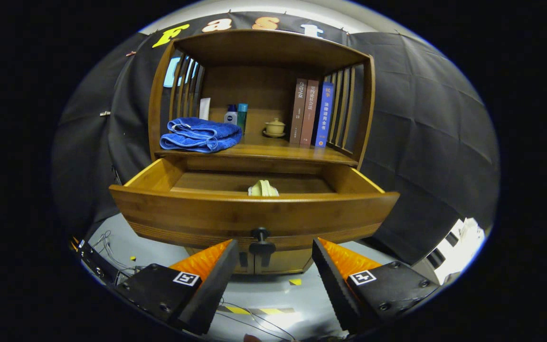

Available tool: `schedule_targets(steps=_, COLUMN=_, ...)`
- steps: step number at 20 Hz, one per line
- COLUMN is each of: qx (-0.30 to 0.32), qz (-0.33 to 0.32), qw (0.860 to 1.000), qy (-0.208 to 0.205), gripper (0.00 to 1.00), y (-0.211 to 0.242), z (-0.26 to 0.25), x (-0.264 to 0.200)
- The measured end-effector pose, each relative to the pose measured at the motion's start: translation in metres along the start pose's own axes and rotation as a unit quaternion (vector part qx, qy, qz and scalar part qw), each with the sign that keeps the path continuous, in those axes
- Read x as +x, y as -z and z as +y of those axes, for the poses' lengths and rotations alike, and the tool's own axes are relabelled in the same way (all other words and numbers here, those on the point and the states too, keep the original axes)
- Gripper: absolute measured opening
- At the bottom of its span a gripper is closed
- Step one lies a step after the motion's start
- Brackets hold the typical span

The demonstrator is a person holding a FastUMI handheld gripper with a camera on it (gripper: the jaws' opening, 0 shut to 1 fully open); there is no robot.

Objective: Pull open the drawer, take out the items inside it, and place them on the countertop above the cabinet.

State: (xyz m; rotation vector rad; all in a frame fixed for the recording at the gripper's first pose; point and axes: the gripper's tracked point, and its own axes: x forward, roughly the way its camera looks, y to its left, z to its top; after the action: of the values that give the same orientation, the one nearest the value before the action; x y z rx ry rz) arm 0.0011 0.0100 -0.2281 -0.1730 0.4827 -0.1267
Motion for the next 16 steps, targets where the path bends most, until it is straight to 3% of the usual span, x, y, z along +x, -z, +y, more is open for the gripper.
schedule_targets(steps=8, qx=0.010, qz=0.060, qw=0.998, qy=-0.010, gripper=0.97, y=-0.090, z=0.005, x=0.042)
schedule_targets(steps=16, qx=0.020, qz=0.161, qw=0.987, qy=-0.007, gripper=0.97, y=-0.088, z=-0.001, x=0.134)
